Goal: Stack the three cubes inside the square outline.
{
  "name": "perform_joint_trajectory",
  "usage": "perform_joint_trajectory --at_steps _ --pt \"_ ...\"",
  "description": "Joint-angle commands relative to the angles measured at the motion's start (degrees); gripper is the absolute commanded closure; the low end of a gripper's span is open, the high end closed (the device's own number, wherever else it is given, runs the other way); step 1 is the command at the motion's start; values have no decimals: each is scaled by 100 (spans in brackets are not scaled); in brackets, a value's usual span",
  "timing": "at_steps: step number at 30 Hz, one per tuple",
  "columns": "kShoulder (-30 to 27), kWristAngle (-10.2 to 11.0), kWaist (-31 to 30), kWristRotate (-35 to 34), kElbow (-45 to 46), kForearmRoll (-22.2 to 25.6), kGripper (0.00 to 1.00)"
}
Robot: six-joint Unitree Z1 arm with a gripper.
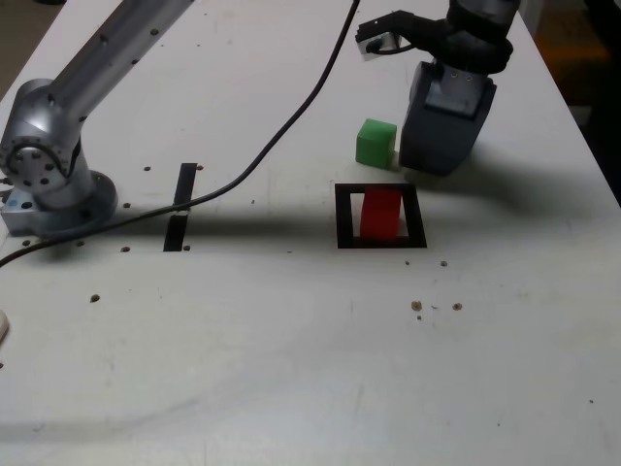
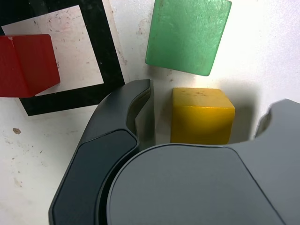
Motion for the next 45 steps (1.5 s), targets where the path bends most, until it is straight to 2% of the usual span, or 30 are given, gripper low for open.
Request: perform_joint_trajectory --at_steps 1,14,20,23,26,30,32,38,40,43,45 --pt "25 6 13 6 -32 15 61" --pt "115 47 13 65 -218 157 73" --pt "116 18 44 540 -364 266 78" --pt "112 -85 100 1214 -596 509 80" --pt "101 -183 119 2066 -1004 1017 81" --pt "-136 -142 15 3207 -1187 1488 81" --pt "-477 -23 -118 3925 -925 1500 81" --pt "-1295 375 -535 5522 -209 1489 81" --pt "-1747 675 -950 6305 359 1463 81" --pt "-2093 896 -1379 6710 985 1322 81" --pt "-2268 894 -1592 6971 1438 1084 81"
